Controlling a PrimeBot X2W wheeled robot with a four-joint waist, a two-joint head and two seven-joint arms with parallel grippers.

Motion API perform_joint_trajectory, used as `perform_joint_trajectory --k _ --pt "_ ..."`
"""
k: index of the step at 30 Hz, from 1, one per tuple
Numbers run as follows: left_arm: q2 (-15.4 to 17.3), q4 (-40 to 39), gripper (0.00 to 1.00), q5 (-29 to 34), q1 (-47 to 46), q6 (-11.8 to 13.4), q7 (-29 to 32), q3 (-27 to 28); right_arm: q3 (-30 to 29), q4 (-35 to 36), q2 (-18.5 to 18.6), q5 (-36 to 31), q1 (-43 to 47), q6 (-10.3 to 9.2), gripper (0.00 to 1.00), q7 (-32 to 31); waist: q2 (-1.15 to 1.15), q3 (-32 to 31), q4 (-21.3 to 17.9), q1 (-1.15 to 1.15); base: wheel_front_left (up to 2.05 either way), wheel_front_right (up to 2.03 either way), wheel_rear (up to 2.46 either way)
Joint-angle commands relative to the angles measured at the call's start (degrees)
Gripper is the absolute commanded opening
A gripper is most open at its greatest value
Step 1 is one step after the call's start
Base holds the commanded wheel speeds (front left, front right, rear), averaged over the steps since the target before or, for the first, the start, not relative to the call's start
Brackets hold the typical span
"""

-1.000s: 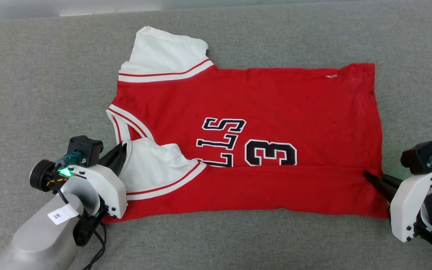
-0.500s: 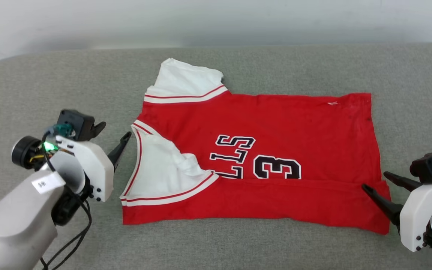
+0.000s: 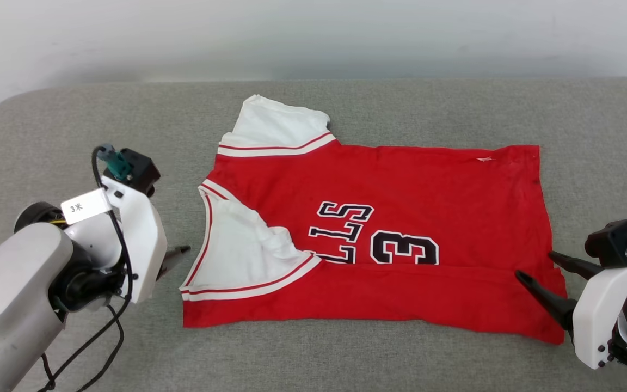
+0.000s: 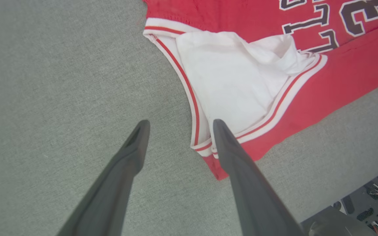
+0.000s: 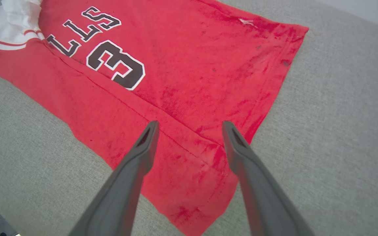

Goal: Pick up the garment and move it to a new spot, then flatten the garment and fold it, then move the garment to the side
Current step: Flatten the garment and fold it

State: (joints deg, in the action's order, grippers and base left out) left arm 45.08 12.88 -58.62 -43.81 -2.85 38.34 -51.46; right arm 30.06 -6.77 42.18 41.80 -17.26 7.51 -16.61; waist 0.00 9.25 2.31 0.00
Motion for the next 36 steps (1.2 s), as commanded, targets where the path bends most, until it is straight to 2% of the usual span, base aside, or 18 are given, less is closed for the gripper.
perform_joint_trajectory --k 1,9,14,18,19,20,27,34,36 --pt "0.17 -0.20 1.00 -0.15 0.15 0.18 0.25 -0.07 -0.07 0.28 -0.18 -0.08 0.49 -0.04 1.00 -0.09 0.00 0.29 -0.31 0.00 0.00 0.00 0.00" --pt "-0.97 2.02 1.00 -1.75 3.36 0.00 5.39 -3.43 0.33 1.30 -0.57 0.22 -1.55 -0.03 1.00 -1.99 0.00 3.24 -2.51 0.00 0.00 0.00 0.00" --pt "-2.71 6.70 1.00 -0.97 5.97 0.05 4.39 -5.56 1.00 1.12 -1.50 -0.20 -3.16 -0.03 1.00 -2.32 0.00 5.09 -3.84 0.00 0.00 0.00 0.00" --pt "-4.25 10.13 0.99 -1.22 7.99 -1.07 3.69 -6.92 1.63 0.79 -1.63 -0.04 -4.06 -0.03 1.00 -2.43 0.00 5.33 -4.40 0.00 0.00 0.00 0.00" --pt "-4.53 10.38 0.25 -1.20 8.12 -1.35 3.28 -7.02 1.61 0.74 -1.36 0.15 -4.31 -0.04 1.00 -2.50 0.00 5.09 -4.44 0.00 0.00 0.00 0.00" --pt "-4.69 10.57 0.00 -1.26 8.14 -1.66 2.82 -6.95 1.59 0.73 -0.99 0.37 -4.52 -0.04 1.00 -2.79 0.00 4.73 -4.40 0.00 0.00 0.00 0.00" --pt "-3.54 10.11 0.00 -1.08 6.69 -3.12 -1.59 -5.35 1.41 3.31 3.81 1.67 -8.58 -0.03 1.00 -8.29 0.00 1.47 -3.75 0.00 0.00 0.00 0.00" --pt "-1.75 6.12 0.00 -0.10 5.19 -3.53 -3.23 -4.92 3.84 5.89 9.67 5.97 -12.58 -0.04 1.00 -24.61 0.00 0.20 -2.73 0.00 0.00 0.00 0.00" --pt "-1.67 5.02 0.00 -0.11 5.07 -3.33 -3.23 -4.91 4.95 5.45 9.92 7.45 -12.56 -0.03 1.00 -28.93 0.00 0.40 -2.38 0.00 0.00 0.00 0.00"
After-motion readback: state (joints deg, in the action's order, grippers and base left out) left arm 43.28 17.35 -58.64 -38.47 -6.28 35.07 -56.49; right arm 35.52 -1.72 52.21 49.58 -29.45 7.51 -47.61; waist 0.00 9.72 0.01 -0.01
